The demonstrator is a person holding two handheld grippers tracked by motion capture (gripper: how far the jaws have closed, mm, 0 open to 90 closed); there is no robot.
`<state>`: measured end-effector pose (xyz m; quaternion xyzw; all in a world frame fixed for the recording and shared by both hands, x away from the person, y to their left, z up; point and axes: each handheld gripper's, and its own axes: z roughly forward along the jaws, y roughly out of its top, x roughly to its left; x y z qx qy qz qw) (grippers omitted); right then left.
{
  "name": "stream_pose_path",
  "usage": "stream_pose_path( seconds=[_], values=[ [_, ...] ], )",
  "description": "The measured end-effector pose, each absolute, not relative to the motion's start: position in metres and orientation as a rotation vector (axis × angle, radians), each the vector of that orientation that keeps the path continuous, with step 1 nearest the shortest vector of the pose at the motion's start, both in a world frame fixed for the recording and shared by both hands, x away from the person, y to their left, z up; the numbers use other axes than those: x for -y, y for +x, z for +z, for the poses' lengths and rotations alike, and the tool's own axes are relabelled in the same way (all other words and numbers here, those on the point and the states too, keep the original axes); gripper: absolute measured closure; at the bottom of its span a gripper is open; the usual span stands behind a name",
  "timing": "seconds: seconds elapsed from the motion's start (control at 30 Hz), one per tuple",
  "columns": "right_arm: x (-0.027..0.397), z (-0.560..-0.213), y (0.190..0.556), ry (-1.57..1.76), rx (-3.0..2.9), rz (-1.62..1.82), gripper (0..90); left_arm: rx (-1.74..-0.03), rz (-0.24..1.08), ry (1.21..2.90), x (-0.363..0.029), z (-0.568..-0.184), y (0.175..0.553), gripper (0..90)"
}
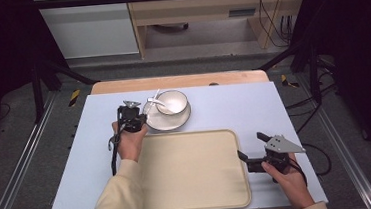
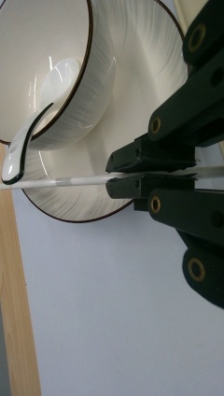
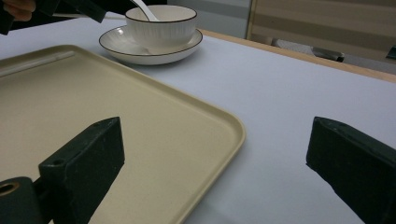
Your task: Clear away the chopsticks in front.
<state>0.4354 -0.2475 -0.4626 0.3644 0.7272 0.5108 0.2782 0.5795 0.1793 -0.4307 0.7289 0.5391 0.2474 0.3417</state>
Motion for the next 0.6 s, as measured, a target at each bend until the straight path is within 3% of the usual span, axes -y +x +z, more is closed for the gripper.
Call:
stream_pose_path(
  seconds=[0.3, 0.6],
  values=[
    [0.247, -0.463, 0.435, 0.977, -1.953, 1.372, 4.3, -1.418, 0.676, 1.836, -0.190, -0.427, 0.567, 85.8],
    [0.246, -0.462, 0.434, 0.971, -1.953, 1.374, 4.3, -1.469, 0.719, 1.747, -0.207, -0.423, 0.521, 85.8]
  ],
)
